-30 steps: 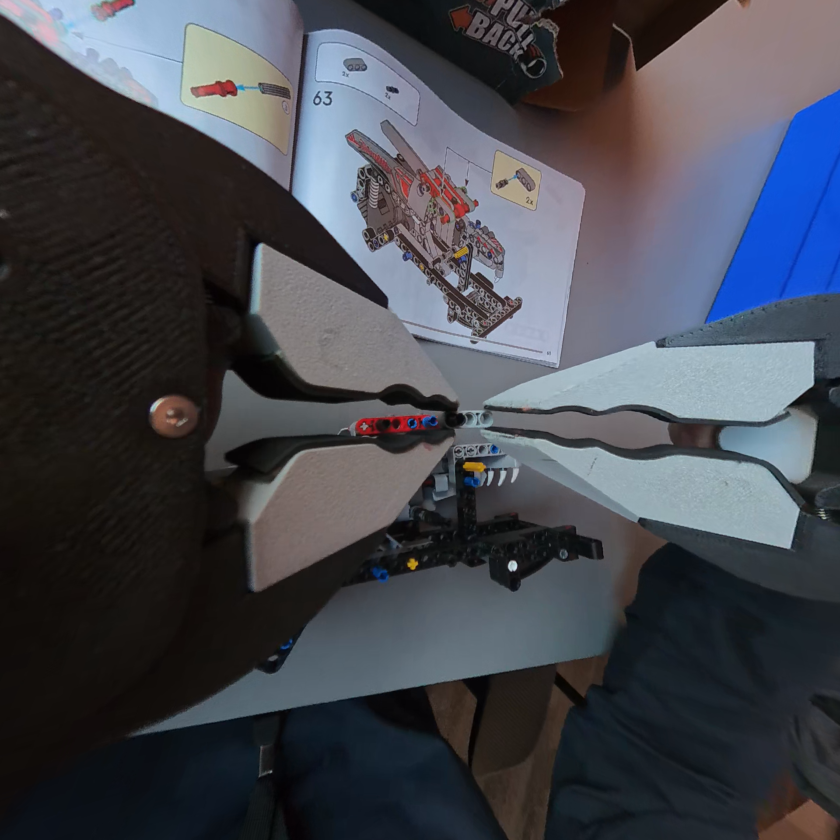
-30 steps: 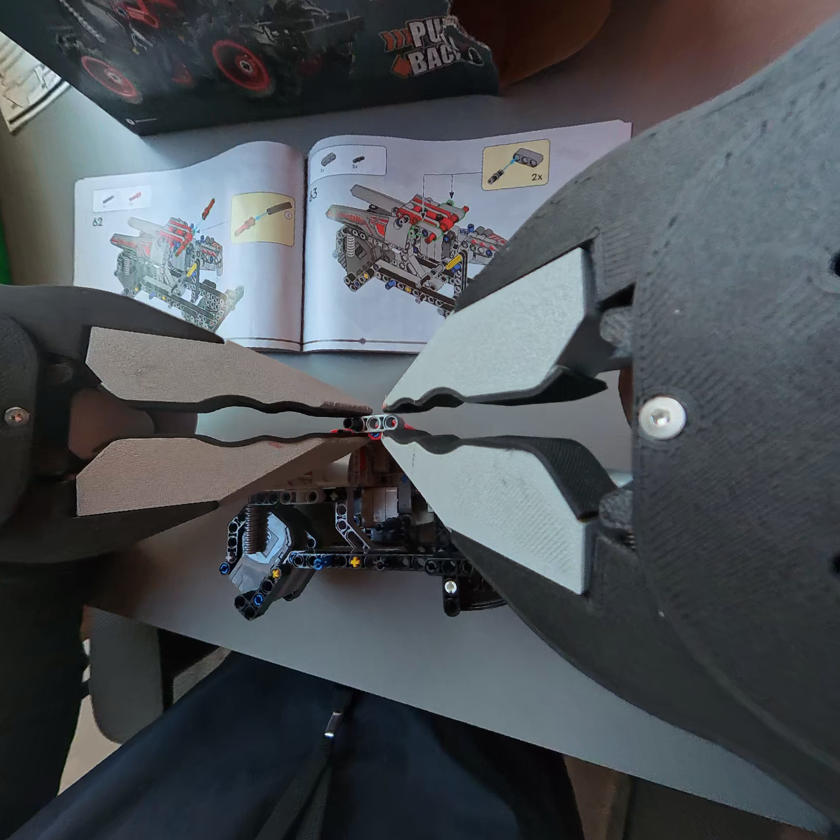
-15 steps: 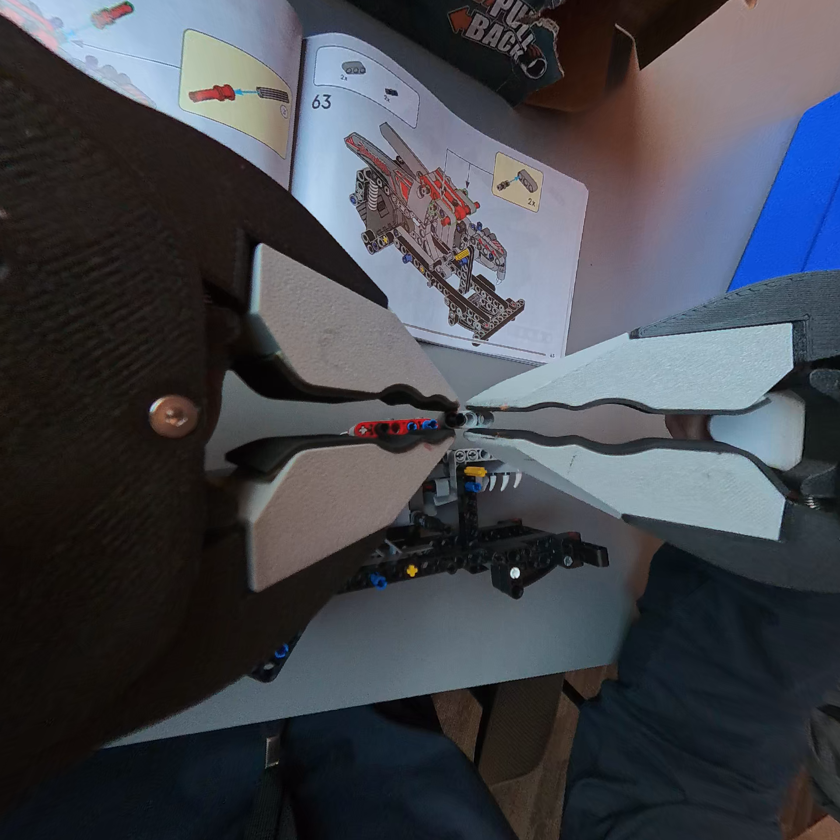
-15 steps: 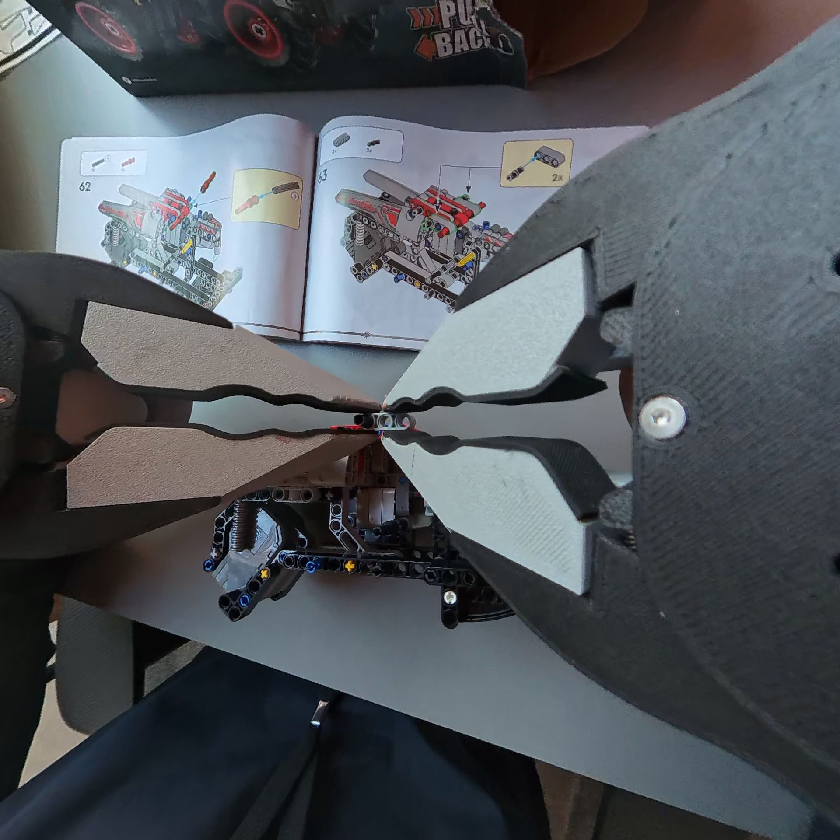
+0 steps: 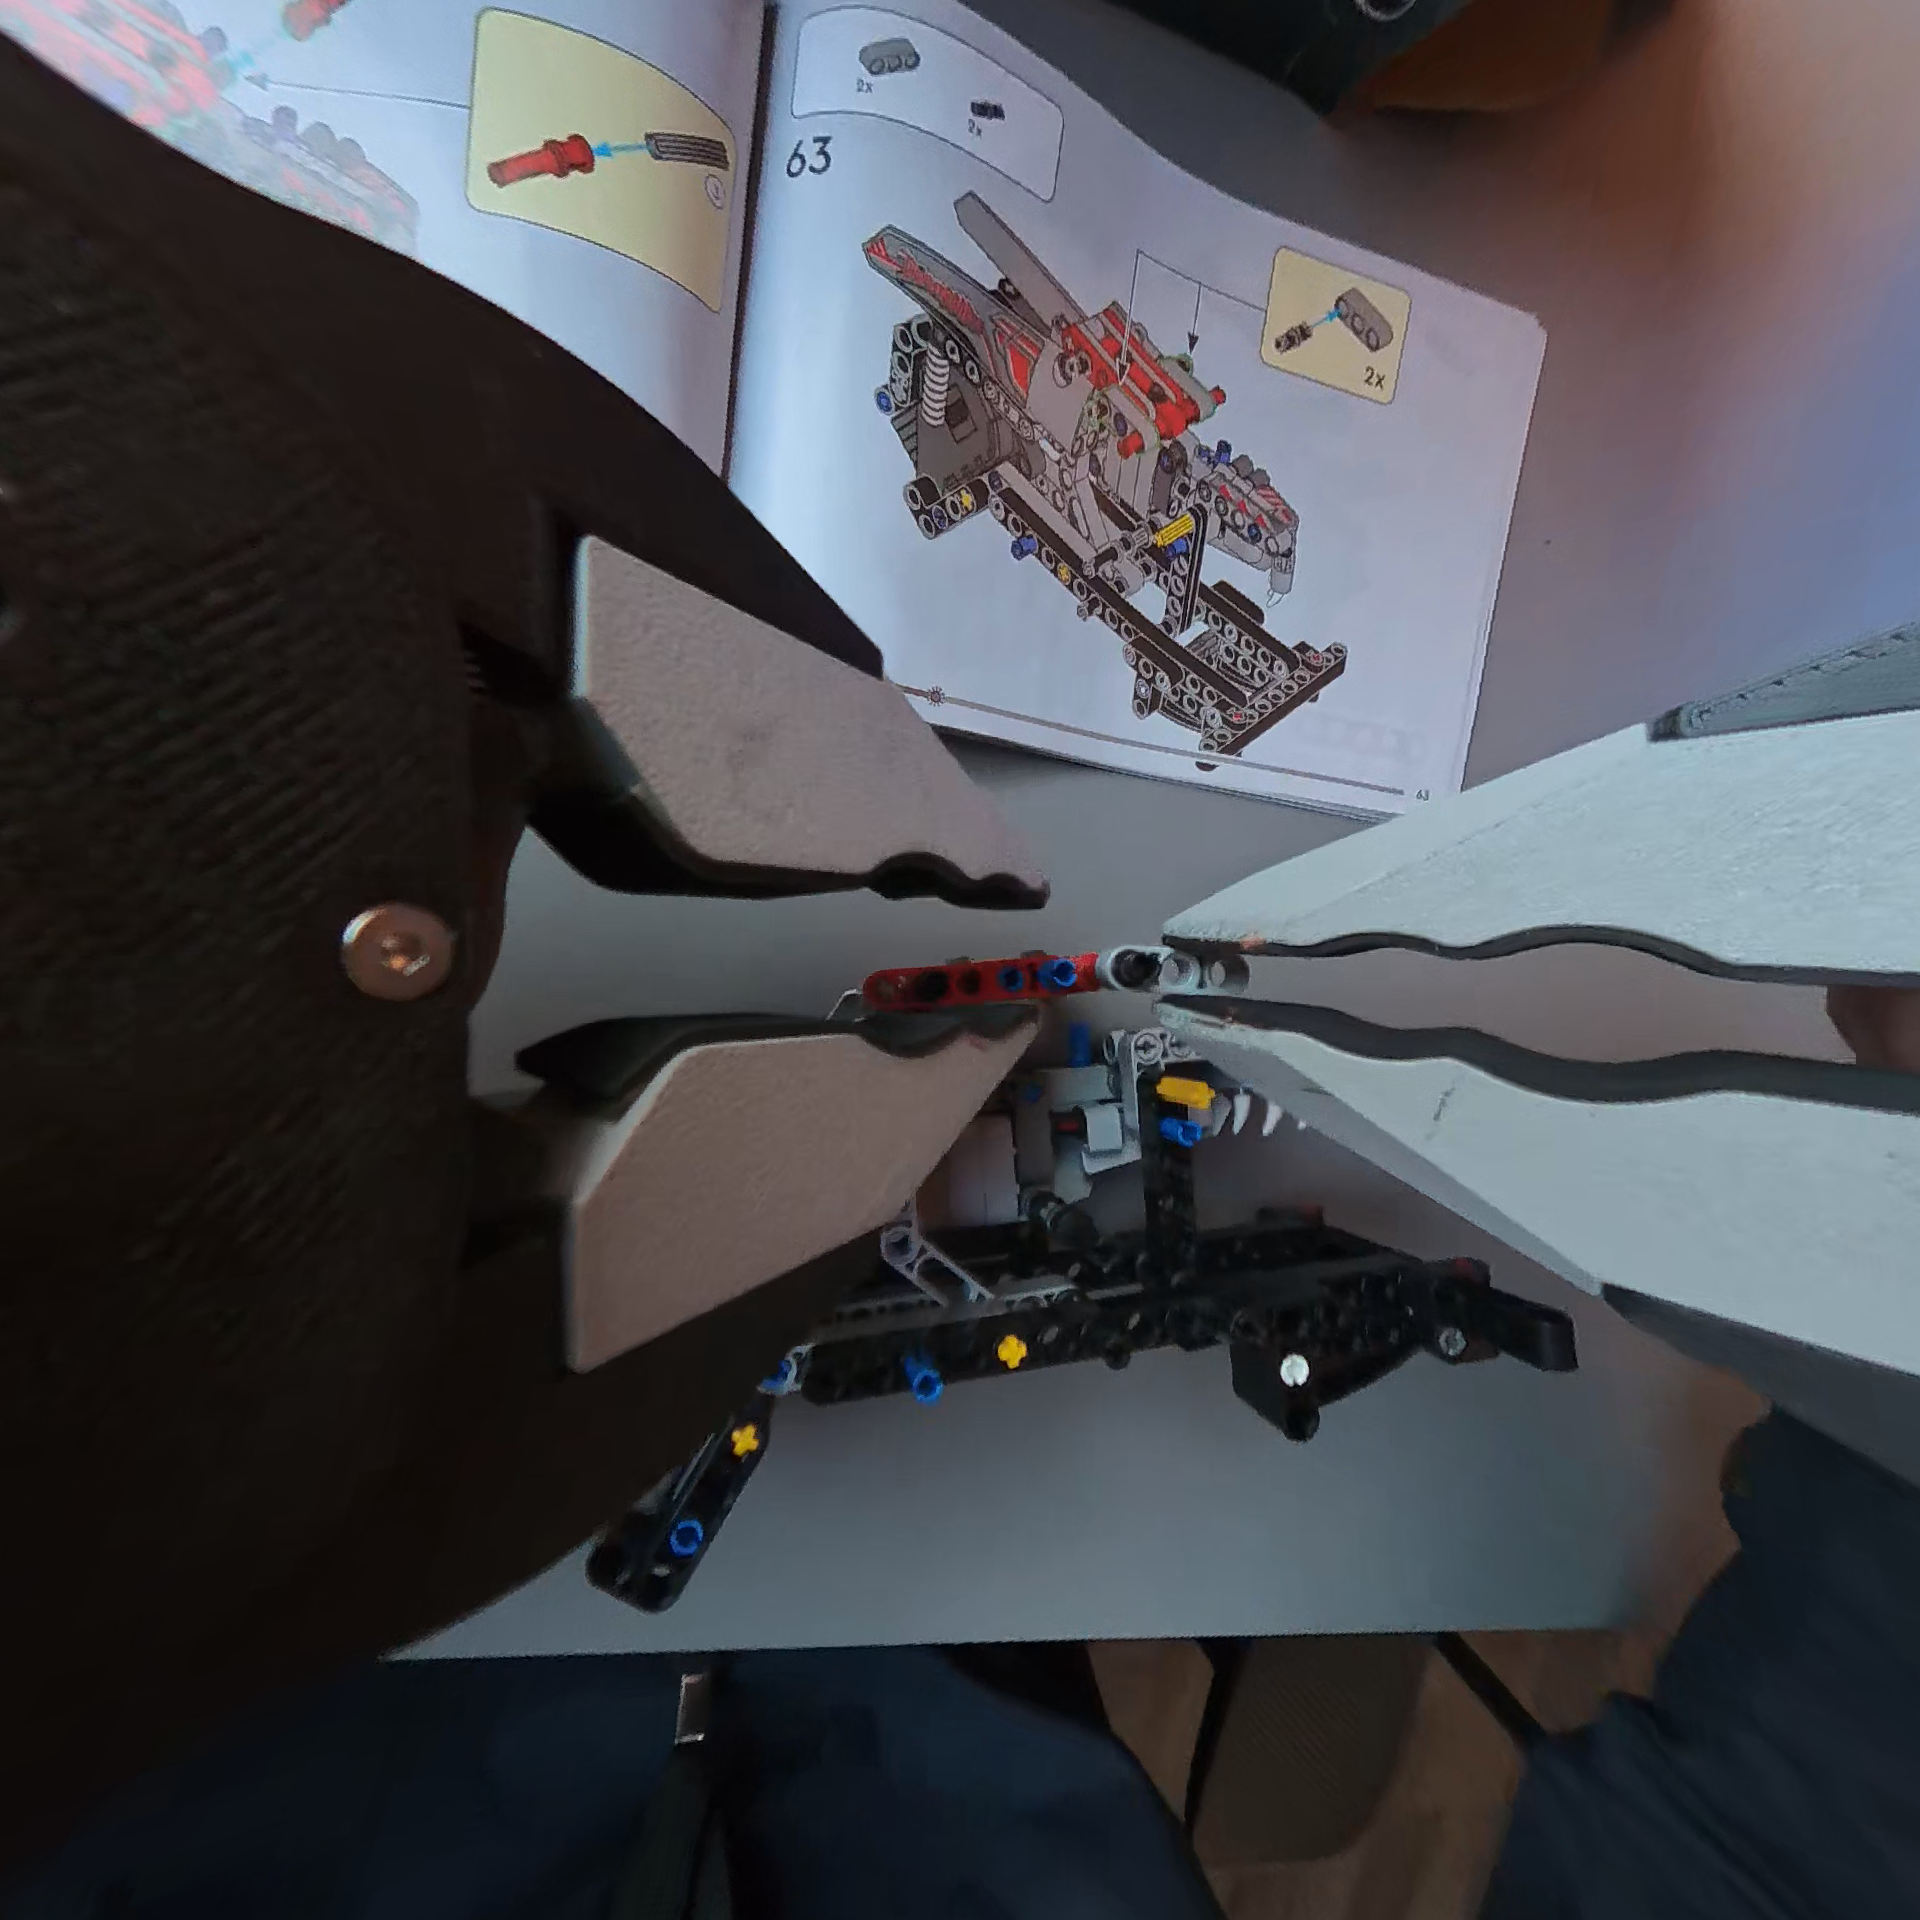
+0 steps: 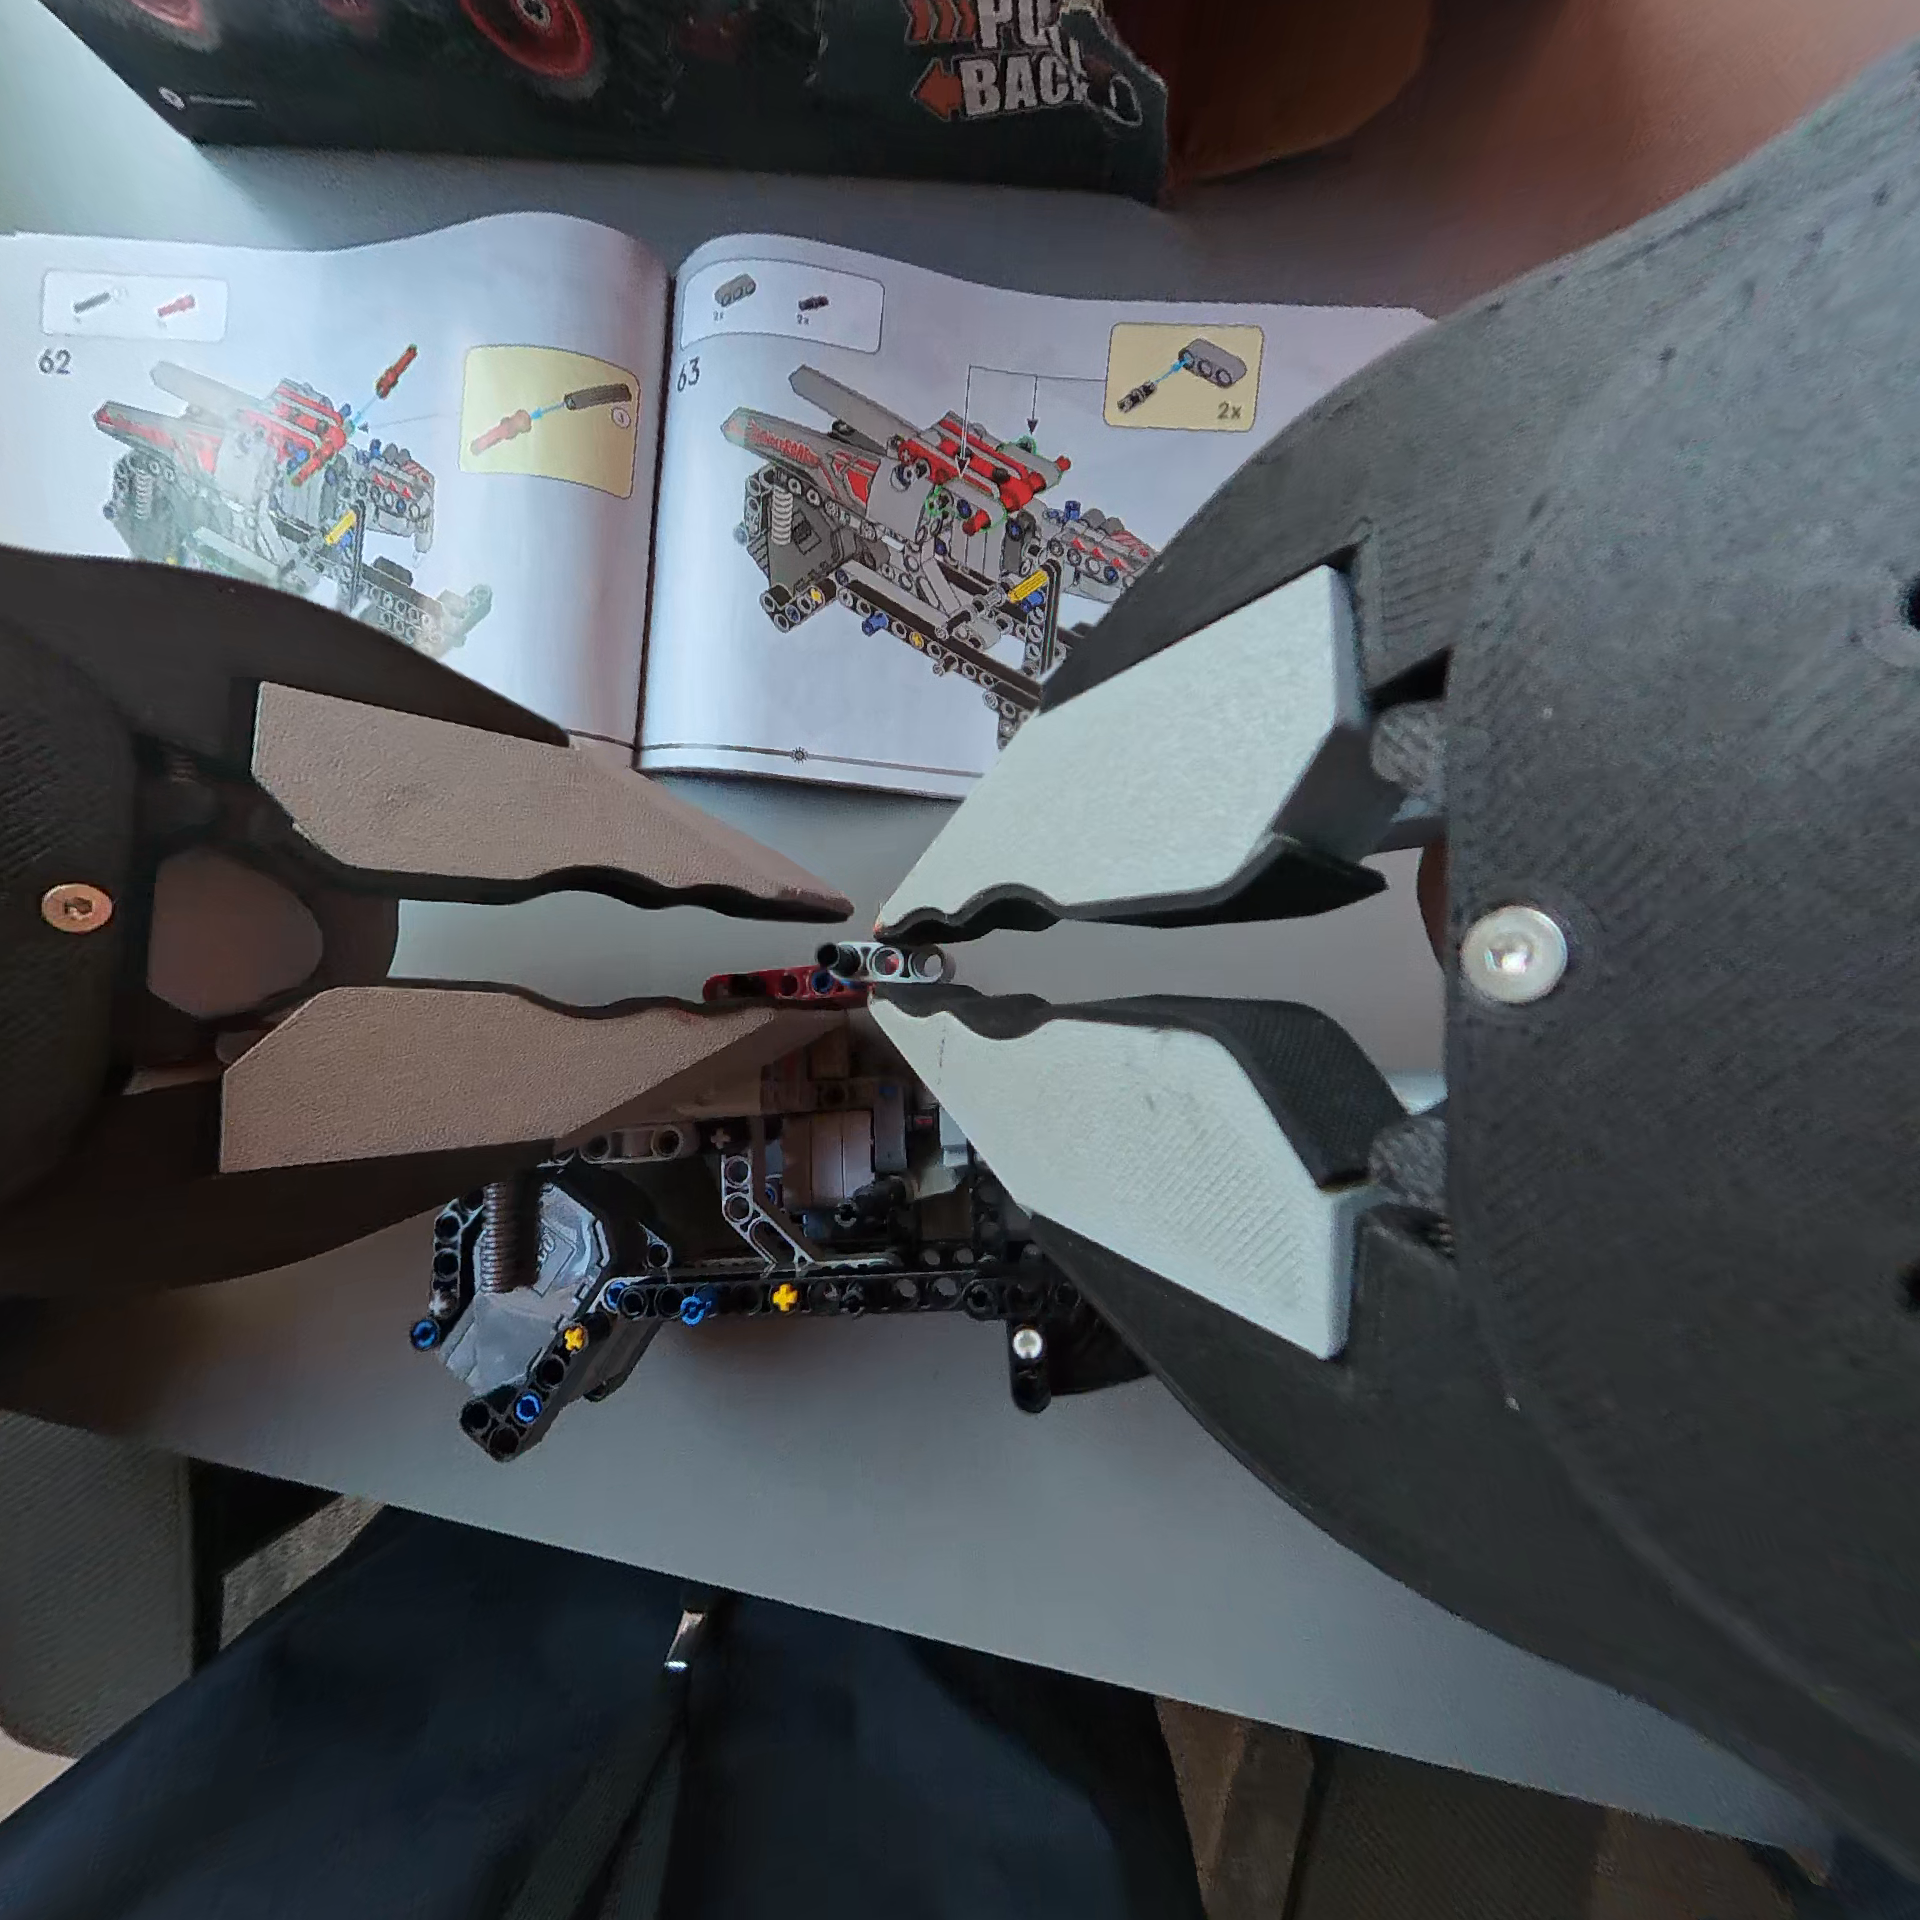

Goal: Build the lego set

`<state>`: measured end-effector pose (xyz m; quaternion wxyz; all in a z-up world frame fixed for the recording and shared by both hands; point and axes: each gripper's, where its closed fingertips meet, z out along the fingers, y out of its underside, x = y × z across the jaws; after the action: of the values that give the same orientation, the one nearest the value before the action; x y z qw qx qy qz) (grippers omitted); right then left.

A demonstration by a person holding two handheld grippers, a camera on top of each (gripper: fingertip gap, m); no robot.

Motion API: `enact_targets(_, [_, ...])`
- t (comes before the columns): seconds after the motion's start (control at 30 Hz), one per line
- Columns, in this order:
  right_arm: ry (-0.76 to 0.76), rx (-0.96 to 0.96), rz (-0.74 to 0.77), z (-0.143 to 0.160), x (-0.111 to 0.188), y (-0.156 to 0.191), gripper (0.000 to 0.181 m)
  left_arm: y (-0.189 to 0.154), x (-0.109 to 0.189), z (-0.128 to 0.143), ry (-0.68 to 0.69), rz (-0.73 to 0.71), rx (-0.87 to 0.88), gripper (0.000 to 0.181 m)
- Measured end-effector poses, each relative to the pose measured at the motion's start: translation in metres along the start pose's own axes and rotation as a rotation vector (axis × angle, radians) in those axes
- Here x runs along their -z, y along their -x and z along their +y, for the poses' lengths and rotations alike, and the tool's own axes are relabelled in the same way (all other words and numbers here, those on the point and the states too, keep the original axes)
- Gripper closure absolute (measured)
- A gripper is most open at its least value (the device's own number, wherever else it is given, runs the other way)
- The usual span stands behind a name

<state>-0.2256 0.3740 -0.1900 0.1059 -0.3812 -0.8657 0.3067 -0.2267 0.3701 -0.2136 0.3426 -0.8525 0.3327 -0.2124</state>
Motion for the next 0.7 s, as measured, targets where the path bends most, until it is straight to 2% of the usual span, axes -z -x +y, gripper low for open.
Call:
enact_targets(0.17, [0.006,-0.002,0.012,-0.001,-0.002,-0.002,0.176,-0.003,-0.005,0.004,0.027,0.017,-0.019,0.176])
enact_targets(0.37, [-0.006,-0.007,-0.002,-0.002,-0.003,0.001,0.177,-0.007,-0.008,0.0,0.009,0.048,-0.092,0.176])
enact_targets(0.57, [-0.014,-0.024,-0.005,0.002,-0.002,0.002,0.176,-0.008,0.004,-0.001,0.01,0.05,-0.07,0.165])
enact_targets(0.7, [-0.004,-0.022,-0.009,0.002,-0.002,0.002,0.177,-0.006,0.0,0.003,0.037,0.029,-0.058,0.176])
